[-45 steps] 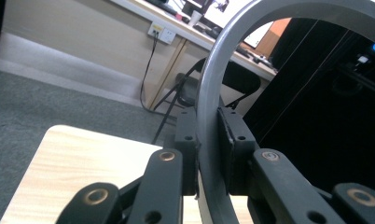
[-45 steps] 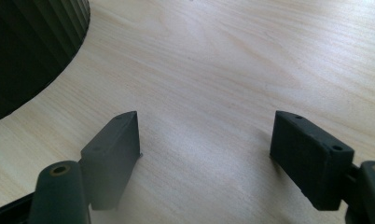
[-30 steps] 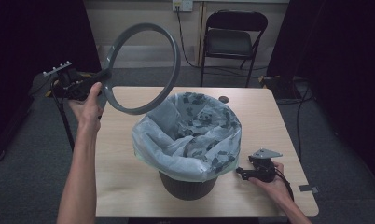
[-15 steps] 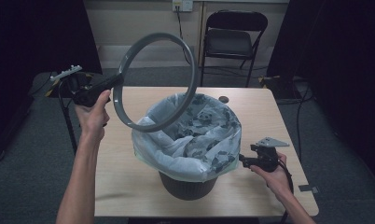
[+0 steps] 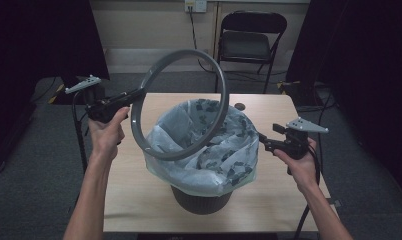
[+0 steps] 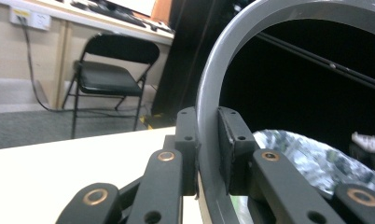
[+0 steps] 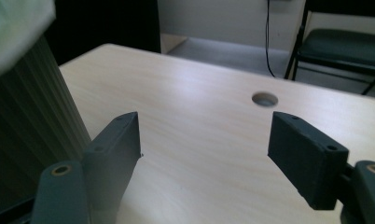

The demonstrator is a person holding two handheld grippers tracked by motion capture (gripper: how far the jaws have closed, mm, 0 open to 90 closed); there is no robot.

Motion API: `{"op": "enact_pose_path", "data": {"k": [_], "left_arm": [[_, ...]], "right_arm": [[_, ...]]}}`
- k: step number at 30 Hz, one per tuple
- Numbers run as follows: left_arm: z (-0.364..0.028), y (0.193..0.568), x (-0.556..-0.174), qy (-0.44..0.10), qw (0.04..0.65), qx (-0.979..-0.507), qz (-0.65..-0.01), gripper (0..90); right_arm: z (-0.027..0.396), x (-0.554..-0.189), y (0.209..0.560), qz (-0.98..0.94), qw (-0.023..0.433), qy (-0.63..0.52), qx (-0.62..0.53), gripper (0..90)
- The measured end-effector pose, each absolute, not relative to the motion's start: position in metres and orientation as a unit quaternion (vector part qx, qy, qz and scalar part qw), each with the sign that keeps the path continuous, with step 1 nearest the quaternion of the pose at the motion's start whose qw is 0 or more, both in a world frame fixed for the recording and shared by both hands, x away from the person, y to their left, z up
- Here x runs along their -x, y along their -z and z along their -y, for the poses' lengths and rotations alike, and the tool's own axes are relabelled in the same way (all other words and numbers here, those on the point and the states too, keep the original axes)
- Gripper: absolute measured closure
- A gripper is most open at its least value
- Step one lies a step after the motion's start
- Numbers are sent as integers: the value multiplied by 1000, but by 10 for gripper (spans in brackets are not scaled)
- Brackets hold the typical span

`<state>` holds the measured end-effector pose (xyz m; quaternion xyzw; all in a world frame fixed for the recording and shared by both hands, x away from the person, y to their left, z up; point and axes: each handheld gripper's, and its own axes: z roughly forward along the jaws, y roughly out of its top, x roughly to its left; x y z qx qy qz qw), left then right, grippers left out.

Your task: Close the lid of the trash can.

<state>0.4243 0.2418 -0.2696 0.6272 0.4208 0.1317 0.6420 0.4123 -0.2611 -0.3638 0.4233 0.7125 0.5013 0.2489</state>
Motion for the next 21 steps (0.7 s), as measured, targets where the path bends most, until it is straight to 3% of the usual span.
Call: {"op": "enact_pose_path", "data": {"k": [11,21], "left_arm": [[-217,264,-420,-115,628,-659,-399,792],[-202,262,-414,-117,619,-680,-375,791]], "right_arm": [[232,-420,310,-705,271,-530,-385,246],[221,-422,292,-695,266,-554,-374,247]]}}
